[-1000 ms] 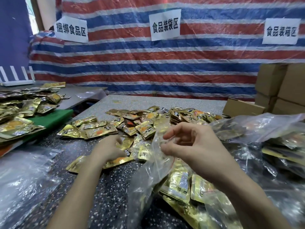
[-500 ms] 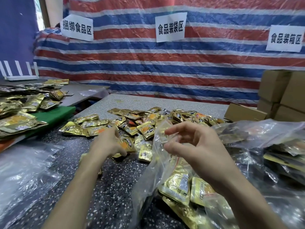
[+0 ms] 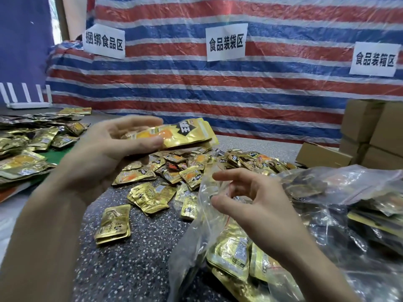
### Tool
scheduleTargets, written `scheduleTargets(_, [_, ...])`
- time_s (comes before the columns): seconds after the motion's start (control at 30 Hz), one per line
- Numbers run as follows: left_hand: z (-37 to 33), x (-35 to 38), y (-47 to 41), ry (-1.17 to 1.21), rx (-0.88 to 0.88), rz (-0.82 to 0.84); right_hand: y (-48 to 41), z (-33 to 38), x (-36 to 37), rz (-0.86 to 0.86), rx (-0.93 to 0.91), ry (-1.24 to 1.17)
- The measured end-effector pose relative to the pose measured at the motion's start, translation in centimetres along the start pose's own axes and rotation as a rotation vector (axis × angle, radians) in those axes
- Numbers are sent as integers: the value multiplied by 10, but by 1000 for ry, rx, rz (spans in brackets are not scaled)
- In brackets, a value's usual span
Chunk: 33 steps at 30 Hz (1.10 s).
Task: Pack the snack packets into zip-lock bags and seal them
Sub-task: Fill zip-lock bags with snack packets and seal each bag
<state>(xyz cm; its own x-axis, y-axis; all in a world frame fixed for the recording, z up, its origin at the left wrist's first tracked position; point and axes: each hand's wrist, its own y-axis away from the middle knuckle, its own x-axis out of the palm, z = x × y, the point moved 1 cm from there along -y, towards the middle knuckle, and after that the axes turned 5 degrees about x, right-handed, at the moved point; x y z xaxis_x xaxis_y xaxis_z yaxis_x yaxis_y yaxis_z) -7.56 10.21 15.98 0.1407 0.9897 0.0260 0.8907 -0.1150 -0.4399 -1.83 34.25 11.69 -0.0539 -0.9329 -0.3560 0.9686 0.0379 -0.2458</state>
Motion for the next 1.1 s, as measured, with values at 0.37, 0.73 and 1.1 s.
scheduleTargets(0.37, [-27, 9, 21, -355, 213, 57, -1, 9, 11, 41, -46, 34])
scheduleTargets(0.73, [-29, 14, 27, -797, 305, 85, -1, 7, 13, -25, -17, 234])
scheduleTargets(1.1, [-8, 45, 22, -703, 10, 411, 5, 14, 31, 54, -247, 263])
